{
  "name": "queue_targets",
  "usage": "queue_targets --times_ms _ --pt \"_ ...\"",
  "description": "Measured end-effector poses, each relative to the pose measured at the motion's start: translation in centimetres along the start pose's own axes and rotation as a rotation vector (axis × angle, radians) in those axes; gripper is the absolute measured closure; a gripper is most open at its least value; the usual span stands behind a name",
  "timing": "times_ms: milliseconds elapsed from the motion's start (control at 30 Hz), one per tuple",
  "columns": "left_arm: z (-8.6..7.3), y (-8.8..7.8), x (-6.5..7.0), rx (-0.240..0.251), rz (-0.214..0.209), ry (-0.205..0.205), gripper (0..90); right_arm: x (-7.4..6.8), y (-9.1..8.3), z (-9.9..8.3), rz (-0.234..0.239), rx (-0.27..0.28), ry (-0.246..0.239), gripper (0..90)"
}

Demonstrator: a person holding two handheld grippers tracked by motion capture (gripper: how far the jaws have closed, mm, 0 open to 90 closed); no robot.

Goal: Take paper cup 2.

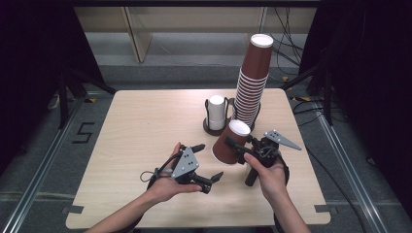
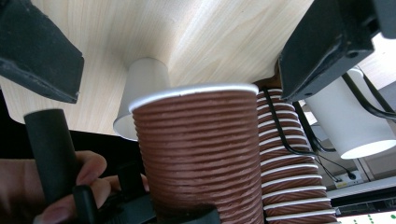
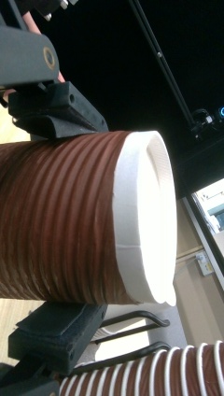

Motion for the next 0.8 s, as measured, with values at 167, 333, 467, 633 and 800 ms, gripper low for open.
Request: queue_targets --times_ms 167,333,467,633,800 --pt "-0.1 0.0 -0.2 0.01 0.013 -0.008 0.0 0.1 0.0 -0.5 0.0 -0.005 0.017 20.7" --pt "-0.2 0.3 -0.4 0.017 0.015 -0.019 0.0 0.3 0.2 -0.8 0.006 -0.009 0.05 20.8" --pt "-0.2 0.8 -0.3 0.021 0.005 -0.021 0.0 0.3 0.4 -1.1 0.016 -0.009 0.06 20.8" --pt "-0.1 1.3 -0.3 0.023 0.002 -0.033 0.0 0.6 0.3 -1.3 0.01 -0.013 0.075 20.7" --pt "-0.1 1.7 -0.5 0.025 0.005 -0.04 0.0 0.5 0.1 -1.2 0.014 -0.006 0.082 20.8"
Point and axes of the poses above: each handheld gripper's, and its own axes: y roughly forward along the jaws, z roughly out of its top, x roughly to its right, the point moved 4 cm from there along y, roughly forward along the jaws, and after that the axes turned 5 degrees about -z, right-handed, at the moved point
